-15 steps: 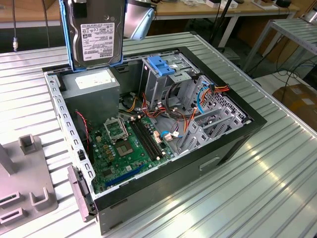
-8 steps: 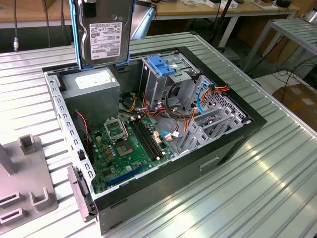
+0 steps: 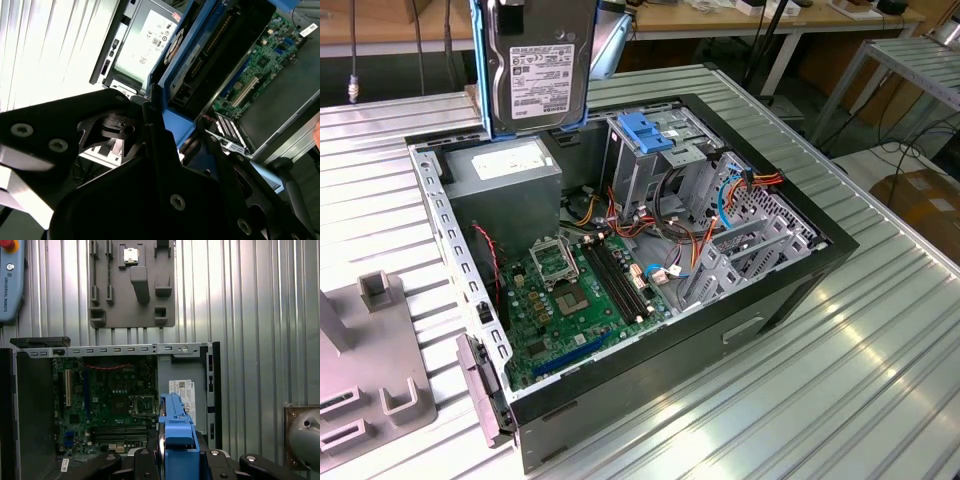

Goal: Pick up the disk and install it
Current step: 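Insert the disk into the insertion slot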

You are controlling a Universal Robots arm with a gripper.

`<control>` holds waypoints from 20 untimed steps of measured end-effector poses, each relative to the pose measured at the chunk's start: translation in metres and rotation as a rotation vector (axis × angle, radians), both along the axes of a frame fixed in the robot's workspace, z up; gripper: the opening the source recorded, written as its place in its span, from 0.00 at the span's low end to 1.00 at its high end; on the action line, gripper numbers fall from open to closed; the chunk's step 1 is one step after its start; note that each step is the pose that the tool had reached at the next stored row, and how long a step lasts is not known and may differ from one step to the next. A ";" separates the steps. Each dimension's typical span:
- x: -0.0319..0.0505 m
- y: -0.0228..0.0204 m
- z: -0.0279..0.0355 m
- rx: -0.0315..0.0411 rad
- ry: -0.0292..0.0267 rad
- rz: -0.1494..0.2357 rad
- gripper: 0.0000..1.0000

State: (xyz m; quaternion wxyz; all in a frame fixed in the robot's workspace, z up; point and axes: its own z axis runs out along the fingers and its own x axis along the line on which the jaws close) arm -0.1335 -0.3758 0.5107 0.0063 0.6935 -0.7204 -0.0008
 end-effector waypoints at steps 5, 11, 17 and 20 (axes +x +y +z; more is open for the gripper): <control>0.0006 -0.0010 0.0000 0.0000 0.0000 0.000 0.37; 0.0006 -0.0045 0.0000 0.0000 0.0000 0.000 0.37; 0.0006 -0.0062 0.0000 0.0000 0.0000 0.000 0.37; 0.0006 -0.0073 0.0000 0.0000 0.0000 0.000 0.37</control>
